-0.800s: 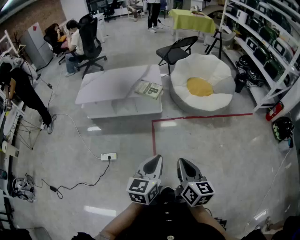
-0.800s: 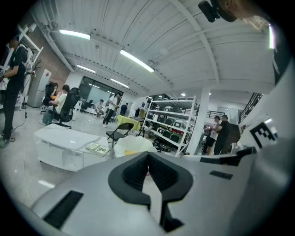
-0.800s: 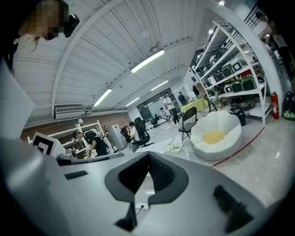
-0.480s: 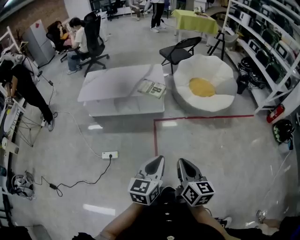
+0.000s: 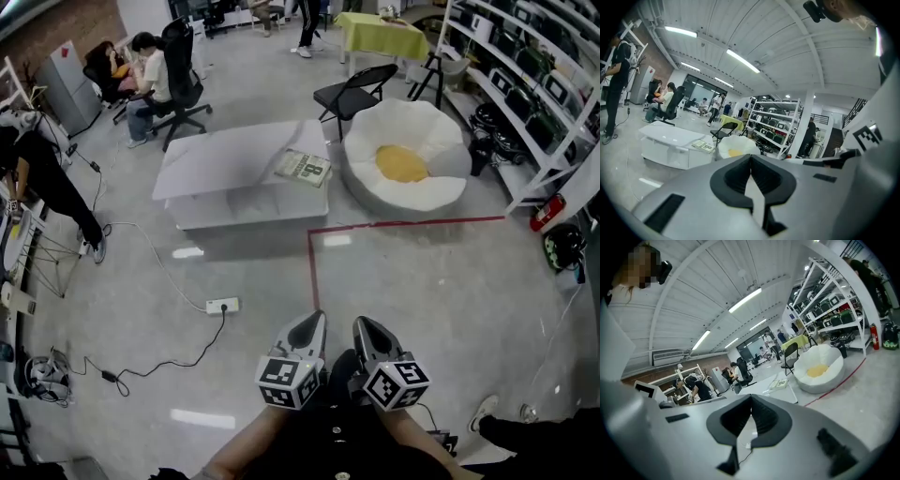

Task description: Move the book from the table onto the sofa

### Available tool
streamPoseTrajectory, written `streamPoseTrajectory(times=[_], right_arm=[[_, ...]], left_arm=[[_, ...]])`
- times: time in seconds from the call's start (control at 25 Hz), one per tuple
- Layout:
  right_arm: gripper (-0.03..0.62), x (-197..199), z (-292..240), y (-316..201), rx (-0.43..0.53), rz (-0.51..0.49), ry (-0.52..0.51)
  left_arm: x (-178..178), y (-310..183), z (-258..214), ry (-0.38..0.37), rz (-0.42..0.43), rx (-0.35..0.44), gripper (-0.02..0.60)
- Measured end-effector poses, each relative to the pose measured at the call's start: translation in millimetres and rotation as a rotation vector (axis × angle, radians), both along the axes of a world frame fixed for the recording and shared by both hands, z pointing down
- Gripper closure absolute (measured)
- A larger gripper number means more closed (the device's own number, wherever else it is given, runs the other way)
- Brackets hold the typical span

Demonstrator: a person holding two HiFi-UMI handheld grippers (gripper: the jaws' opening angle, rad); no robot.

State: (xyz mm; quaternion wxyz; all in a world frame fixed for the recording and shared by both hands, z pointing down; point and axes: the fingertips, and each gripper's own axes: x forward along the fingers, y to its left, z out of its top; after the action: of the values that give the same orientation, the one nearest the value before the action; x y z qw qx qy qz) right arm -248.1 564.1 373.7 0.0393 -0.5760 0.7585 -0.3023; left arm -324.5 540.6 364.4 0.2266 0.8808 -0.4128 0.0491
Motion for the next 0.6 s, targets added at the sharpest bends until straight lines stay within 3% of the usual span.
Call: streamPoseTrajectory(times=[0.36, 0.6], right_arm=[[0.583, -7, -6, -15, 0.005, -0.005, 0.010], [0.583, 4, 5, -45, -0.017, -0.019, 0.002]], left_arm=[[-8, -12, -1, 0.008, -0.023, -0.018, 0.571], [7, -40, 8, 0.001, -0.017, -0.026, 0.571]])
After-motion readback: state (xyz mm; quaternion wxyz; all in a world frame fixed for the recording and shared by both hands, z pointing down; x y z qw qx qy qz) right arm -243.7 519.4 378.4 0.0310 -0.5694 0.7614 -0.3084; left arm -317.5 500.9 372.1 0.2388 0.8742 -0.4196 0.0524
